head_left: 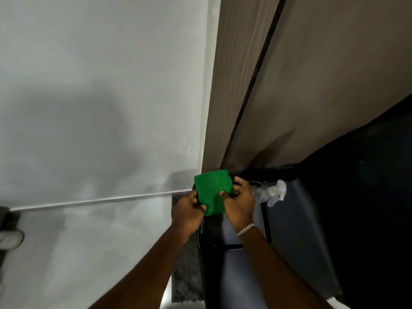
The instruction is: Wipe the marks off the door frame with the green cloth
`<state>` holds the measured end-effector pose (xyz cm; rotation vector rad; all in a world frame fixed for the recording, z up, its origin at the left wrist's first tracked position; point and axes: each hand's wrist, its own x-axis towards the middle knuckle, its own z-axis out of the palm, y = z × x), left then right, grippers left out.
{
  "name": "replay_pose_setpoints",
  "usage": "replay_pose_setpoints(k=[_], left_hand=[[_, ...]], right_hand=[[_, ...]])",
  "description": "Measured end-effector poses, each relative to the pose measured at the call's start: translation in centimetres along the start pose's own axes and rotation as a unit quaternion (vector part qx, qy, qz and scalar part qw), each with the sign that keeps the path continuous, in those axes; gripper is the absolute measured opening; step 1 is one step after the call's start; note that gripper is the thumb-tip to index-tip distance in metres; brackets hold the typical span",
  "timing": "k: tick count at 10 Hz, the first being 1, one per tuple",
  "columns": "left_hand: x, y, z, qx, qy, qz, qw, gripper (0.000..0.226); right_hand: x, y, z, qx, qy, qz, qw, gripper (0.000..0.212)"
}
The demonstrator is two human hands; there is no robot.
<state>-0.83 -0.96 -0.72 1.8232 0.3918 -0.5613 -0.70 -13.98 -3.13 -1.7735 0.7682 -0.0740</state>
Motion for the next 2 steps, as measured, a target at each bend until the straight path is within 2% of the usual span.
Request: replay_pose_setpoints(k=[1, 2], left_hand=[[0.87, -2.21, 0.49, -0.046, -0.034, -0.020, 0.998, 0.052], [0.08, -1.87, -0.02, -0.052, -0.061, -0.018, 0.997, 0.053]], right_hand=[[0.87, 3.68, 1.24, 0.000, -0.020, 0.028, 0.999, 0.058], [0.11, 4.00, 1.51, -0.017, -0.019, 0.042, 0.999, 0.057]])
